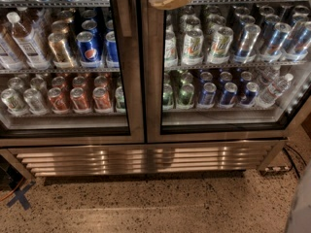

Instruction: Open right fridge door

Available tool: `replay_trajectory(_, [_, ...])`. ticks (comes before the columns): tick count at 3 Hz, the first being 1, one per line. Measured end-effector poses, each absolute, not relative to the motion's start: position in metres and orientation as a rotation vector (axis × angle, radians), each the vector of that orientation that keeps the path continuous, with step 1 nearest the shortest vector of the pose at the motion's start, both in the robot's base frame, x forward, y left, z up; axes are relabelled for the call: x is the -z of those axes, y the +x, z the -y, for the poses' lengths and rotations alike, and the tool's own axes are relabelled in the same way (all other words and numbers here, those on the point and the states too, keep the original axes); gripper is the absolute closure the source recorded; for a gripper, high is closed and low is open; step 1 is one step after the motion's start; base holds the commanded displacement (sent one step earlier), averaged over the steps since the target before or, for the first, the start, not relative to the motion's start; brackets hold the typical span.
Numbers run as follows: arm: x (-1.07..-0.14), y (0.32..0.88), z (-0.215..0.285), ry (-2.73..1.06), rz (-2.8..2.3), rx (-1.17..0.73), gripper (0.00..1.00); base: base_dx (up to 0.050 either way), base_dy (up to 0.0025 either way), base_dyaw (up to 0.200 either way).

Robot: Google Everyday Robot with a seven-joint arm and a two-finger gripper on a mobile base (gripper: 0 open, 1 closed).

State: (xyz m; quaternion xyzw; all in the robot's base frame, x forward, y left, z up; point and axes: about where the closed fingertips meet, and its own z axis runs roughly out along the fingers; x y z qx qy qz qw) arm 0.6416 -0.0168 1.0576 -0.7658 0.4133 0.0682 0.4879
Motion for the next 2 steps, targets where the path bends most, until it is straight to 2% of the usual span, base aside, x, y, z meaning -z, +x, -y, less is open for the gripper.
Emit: replay_trajectory(2, [-1.0673, 0.6425, 0.0150, -1.858, -0.963, -0.129, 1.00, 0.000, 0.00000, 0.000])
